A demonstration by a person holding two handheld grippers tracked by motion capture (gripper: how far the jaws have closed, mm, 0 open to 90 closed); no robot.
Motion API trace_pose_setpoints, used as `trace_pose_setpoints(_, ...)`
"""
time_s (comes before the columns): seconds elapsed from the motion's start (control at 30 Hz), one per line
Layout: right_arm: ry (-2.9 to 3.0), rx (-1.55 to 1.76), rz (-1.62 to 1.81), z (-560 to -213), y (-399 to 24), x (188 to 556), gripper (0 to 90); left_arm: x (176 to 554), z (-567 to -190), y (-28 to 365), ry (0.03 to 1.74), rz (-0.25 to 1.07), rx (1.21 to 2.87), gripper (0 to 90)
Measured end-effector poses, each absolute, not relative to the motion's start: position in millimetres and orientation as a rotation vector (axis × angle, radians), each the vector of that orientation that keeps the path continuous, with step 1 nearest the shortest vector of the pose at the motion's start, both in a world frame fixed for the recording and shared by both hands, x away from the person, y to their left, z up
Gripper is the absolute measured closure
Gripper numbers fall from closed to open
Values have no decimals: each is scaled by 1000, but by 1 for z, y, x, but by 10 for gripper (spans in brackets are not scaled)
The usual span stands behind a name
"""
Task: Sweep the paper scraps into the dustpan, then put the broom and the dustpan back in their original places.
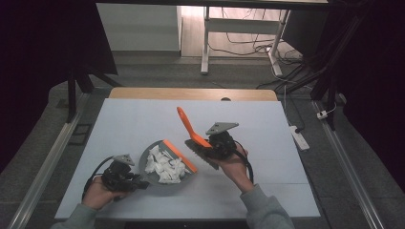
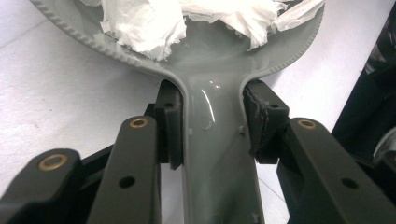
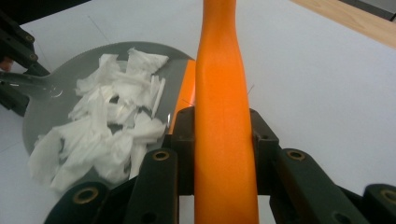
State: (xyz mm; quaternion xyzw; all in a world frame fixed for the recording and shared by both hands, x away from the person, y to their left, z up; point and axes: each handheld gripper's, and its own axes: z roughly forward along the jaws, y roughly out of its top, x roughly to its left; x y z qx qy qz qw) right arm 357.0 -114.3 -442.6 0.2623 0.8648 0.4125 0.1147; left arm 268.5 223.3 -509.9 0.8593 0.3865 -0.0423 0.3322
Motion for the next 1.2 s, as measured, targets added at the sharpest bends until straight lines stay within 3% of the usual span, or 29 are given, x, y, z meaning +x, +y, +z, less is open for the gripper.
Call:
trace_pose_setpoints(0.43,2498,814,1225,-438,-165,342,701,264,-504,229,1098,-38,2130,613)
trace_pose_setpoints(1.2,2493,918,1229,-442,-211,333,702,256,-500,247,1236,54,1967,612)
